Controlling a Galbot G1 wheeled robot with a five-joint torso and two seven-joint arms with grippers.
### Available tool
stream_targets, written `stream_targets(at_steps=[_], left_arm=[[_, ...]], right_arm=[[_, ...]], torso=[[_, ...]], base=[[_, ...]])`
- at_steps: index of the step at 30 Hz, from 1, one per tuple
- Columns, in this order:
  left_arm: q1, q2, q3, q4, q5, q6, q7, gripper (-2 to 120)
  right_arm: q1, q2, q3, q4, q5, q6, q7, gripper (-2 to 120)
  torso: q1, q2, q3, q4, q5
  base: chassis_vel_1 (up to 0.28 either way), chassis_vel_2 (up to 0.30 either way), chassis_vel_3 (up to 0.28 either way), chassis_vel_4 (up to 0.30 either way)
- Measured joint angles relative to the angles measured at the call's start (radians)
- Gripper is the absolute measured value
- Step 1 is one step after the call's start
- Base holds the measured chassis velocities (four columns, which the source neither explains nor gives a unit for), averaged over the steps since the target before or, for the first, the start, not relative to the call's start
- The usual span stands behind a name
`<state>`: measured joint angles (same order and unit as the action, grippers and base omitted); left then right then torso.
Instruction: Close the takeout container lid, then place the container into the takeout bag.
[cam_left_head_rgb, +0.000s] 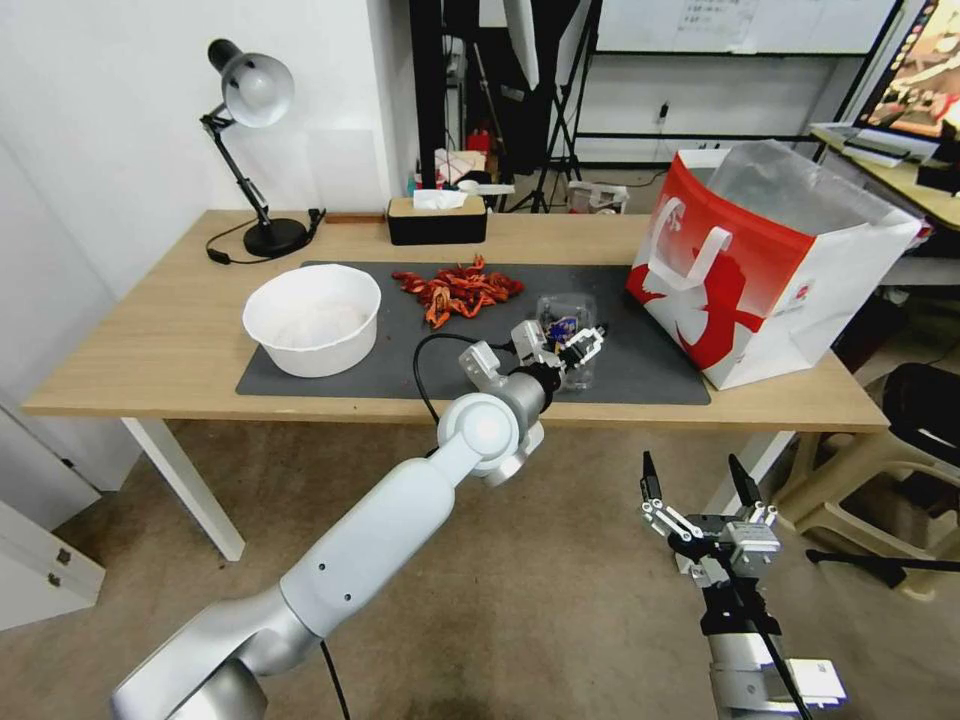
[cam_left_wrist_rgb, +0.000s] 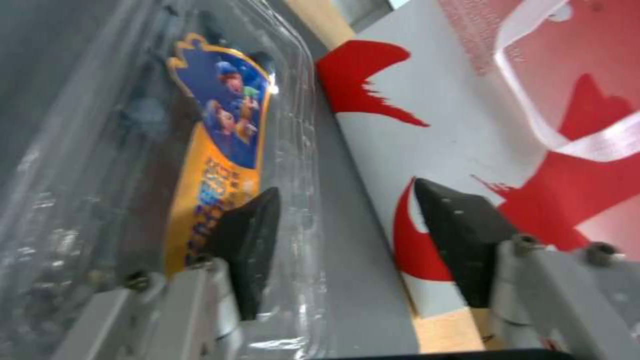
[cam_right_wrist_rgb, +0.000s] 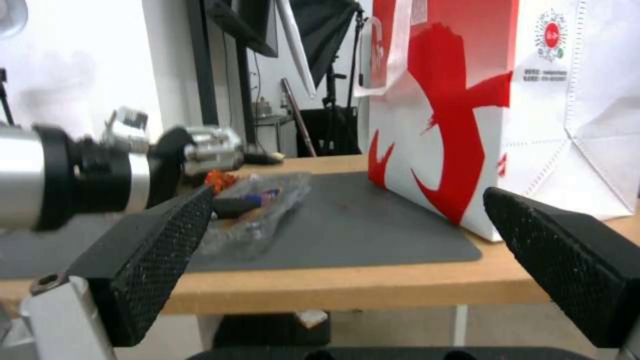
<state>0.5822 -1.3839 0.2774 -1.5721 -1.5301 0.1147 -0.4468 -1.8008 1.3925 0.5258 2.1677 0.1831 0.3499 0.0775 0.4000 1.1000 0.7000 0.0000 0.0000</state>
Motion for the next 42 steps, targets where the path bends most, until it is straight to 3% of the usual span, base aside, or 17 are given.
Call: stream_targets(at_steps=[8,14,17,20,26,31,34,42], left_arm=[[-0.009,0.005,-0.001,0.001,0.007,0.009,-0.030,24],[-0.010,0.005,0.004,-0.001,0.017,0.015,-0.039,1],[-0.009,0.005,0.006,-0.001,0.022,0.015,-0.040,0],[-0.010,0.006,0.009,-0.001,0.027,0.014,-0.041,0],[-0.012,0.010,0.009,0.000,0.028,0.012,-0.043,0],[-0.014,0.015,0.007,0.000,0.028,0.010,-0.045,0],[-0.015,0.019,0.005,0.001,0.028,0.010,-0.045,0],[-0.010,0.022,0.000,0.008,0.031,0.008,-0.044,0]], right_arm=[[0.058,-0.068,0.007,0.044,0.131,-0.079,-0.005,100],[0.175,-0.175,0.030,0.070,0.420,-0.187,-0.010,100],[0.220,-0.209,0.034,0.065,0.527,-0.224,0.001,100],[0.305,-0.261,0.030,0.028,0.737,-0.291,0.041,100],[0.450,-0.316,-0.004,-0.066,0.961,-0.383,0.105,100],[0.566,-0.335,-0.039,-0.130,1.040,-0.441,0.149,100],[0.684,-0.348,-0.077,-0.196,1.113,-0.523,0.192,100],[0.838,-0.365,-0.154,-0.324,1.146,-0.709,0.256,100]], torso=[[0.000,0.000,0.000,0.0000,0.0001],[0.000,0.000,0.000,0.0001,0.0002],[0.000,0.000,0.000,0.0000,-0.0001],[0.000,0.000,0.000,-0.0001,0.0001],[0.000,0.000,0.000,-0.0002,0.0002],[0.000,0.000,0.000,0.0000,0.0001],[0.000,0.000,0.000,0.0002,0.0002],[0.000,0.000,0.000,0.0000,0.0000]], base=[[0.000,0.000,0.000,0.000],[0.000,0.000,0.000,0.000],[0.000,0.000,0.000,0.000],[0.000,0.000,0.000,0.000],[0.000,0.000,0.000,0.000],[0.000,0.000,0.000,0.000],[0.000,0.000,0.000,0.000],[0.000,0.000,0.000,0.000]])
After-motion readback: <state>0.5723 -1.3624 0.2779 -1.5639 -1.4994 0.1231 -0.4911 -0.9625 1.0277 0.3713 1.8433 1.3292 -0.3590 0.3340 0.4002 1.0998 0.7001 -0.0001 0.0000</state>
